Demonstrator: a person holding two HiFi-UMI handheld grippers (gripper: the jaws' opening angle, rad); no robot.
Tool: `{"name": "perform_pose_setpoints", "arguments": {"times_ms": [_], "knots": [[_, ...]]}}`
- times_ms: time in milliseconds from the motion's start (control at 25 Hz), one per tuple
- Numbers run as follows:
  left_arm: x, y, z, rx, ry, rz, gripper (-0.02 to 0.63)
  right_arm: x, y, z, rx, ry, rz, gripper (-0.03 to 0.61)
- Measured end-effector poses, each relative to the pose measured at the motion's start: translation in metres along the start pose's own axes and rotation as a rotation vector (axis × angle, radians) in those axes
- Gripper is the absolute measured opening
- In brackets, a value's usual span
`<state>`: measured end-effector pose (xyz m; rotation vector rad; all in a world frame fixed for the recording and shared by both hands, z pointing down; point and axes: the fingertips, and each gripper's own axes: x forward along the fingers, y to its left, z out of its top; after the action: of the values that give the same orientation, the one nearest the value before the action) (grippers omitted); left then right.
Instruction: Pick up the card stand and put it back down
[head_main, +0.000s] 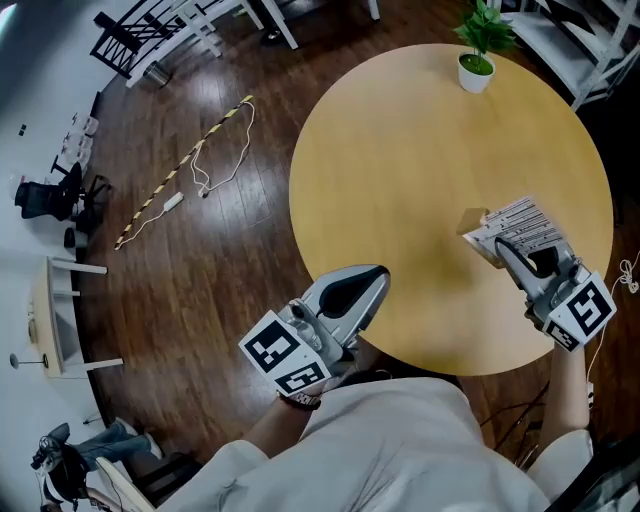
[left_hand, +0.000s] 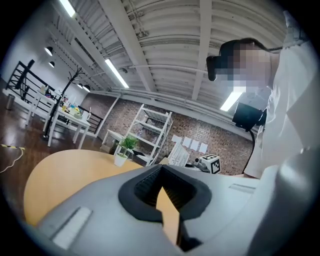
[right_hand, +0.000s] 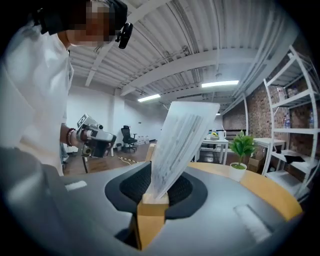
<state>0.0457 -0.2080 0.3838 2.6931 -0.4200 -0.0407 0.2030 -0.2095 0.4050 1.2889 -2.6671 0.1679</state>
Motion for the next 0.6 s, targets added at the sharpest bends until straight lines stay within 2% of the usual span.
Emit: {"name": "perform_pose_setpoints", "arguments": {"times_ms": [120, 280, 440, 600], "knots": [[-0.061, -0.062, 0.003, 0.017, -0.020, -0.056, 0.002, -0.045, 0.081, 0.040, -0.034, -0.018, -0.065, 0.086], [-0.123, -0.110, -0.007, 0.026, -0.031, -0.111, 0.002, -0.075, 0.164, 0.062, -0.050, -0.045, -0.123, 0.087], [-0.174, -0.149, -0.021, 0.049, -0.016, -0.163, 0.002, -0.093, 0.239, 0.071, -0.014, -0.089, -0.143, 0.087], [-0.204, -0.188, -0.016, 0.051, -0.015, -0.211, 0.002, -0.113, 0.300, 0.088, -0.005, -0.128, -0.133, 0.087]]}}
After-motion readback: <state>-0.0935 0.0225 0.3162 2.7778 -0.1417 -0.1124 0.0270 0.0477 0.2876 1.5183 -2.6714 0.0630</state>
